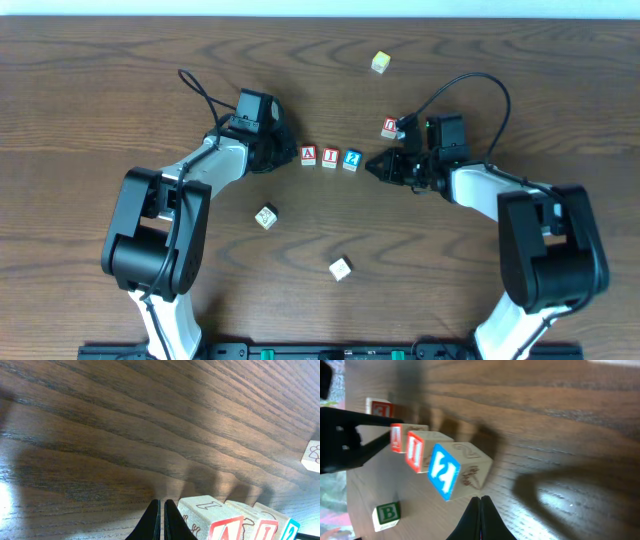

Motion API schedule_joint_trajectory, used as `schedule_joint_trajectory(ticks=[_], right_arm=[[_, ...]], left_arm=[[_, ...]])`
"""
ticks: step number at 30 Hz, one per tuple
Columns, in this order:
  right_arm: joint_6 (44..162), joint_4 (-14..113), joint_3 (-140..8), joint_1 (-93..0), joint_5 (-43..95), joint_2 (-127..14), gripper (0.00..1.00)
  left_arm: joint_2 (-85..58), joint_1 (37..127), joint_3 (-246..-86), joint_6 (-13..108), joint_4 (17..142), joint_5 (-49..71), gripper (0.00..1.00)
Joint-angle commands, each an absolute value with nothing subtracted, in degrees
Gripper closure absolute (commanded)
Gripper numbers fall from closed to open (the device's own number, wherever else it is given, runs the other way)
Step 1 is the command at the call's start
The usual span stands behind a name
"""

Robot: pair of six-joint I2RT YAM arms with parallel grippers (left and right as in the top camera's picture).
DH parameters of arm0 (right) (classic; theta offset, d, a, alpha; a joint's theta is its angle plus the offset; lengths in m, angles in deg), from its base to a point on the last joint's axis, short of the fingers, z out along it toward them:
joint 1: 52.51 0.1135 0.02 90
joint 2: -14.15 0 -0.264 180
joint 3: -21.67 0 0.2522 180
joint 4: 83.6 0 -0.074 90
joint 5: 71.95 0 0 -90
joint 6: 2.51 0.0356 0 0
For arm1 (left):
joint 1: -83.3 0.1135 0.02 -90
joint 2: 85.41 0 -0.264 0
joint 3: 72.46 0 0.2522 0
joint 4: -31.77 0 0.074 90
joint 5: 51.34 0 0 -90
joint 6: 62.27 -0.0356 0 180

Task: Spell out Ai2
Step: 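Push the blocks together from both ends to straighten the row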

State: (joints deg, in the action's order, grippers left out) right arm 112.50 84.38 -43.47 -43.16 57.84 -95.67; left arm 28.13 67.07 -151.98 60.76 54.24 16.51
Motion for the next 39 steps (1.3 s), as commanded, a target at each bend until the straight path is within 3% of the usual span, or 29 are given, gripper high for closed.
schedule_joint_trajectory(ticks=[1,39], right_arm=[[113.18,84.64,-45.94,-42.68,59.59,-97.48,0.98],[113.64,84.64,-48.74,-40.26,61.82,-99.67,0.99]], left_arm=[[28.61,67.14,-151.87,61.62,54.02,16.11,0.94],[28.7,65.91,-151.87,61.35,51.35,13.51,0.94]])
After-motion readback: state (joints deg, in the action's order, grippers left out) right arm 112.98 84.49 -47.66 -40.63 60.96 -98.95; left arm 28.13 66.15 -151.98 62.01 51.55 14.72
